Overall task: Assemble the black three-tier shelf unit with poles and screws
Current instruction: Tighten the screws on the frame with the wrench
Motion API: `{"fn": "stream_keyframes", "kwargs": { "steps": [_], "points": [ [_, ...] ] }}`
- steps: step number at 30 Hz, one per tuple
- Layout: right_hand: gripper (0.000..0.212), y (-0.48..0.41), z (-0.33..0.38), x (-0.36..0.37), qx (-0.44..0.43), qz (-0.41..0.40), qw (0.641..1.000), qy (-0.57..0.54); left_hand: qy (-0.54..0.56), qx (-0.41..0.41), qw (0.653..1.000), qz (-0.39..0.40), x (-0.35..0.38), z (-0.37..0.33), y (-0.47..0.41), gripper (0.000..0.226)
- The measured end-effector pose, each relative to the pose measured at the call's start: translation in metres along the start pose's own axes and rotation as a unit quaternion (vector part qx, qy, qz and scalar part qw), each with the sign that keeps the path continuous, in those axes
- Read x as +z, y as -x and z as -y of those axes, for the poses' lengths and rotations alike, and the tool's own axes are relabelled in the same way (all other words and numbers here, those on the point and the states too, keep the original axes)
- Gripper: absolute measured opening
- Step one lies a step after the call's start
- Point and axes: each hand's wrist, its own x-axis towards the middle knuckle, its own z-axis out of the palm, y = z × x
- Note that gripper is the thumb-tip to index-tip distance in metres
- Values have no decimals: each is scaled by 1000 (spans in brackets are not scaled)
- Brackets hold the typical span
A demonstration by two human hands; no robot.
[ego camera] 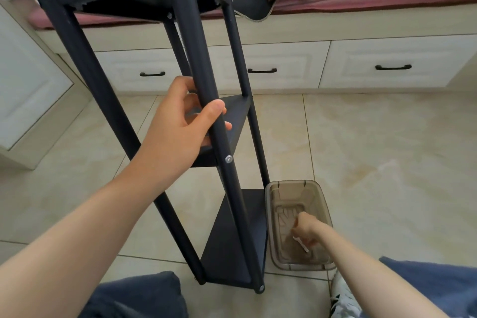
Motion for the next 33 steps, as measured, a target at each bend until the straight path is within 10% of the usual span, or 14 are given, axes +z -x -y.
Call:
{"fn": "stream_keyframes", "kwargs": {
  "steps": [20, 33],
  "points": [
    [35, -39, -12, 45, 0, -152, 974, 169, -46, 44, 998, 15, 11, 2, 4, 12],
    [36, -36, -20, 45, -45, -114, 966, 229, -68, 49, 996, 9, 1, 6, 0, 9]
  ]
}}
